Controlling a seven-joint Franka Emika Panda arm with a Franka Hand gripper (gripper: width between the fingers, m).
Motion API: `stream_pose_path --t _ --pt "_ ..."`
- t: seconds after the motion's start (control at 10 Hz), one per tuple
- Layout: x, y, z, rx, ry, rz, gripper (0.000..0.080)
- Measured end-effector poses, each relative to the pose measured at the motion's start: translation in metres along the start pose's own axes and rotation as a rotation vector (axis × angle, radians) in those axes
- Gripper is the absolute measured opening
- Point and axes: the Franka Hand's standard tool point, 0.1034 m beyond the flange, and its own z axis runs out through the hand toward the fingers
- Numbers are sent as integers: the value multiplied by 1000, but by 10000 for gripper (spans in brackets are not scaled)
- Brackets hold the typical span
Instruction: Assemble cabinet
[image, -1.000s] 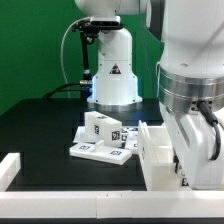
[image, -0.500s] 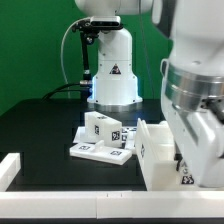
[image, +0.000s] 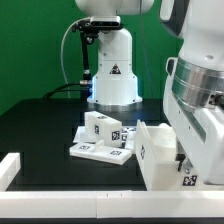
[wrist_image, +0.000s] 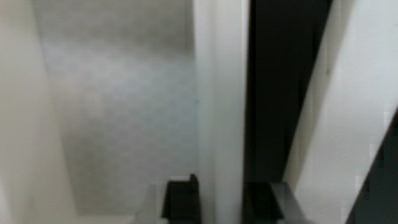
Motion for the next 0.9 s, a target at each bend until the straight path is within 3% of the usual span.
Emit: stream_pose_path --t 0.6,0.7,0.9 --pt "1 -2 2 7 0 12 91" --pt "2 -6 2 31 4 70 91" --pt "2 -8 1 38 15 87 91"
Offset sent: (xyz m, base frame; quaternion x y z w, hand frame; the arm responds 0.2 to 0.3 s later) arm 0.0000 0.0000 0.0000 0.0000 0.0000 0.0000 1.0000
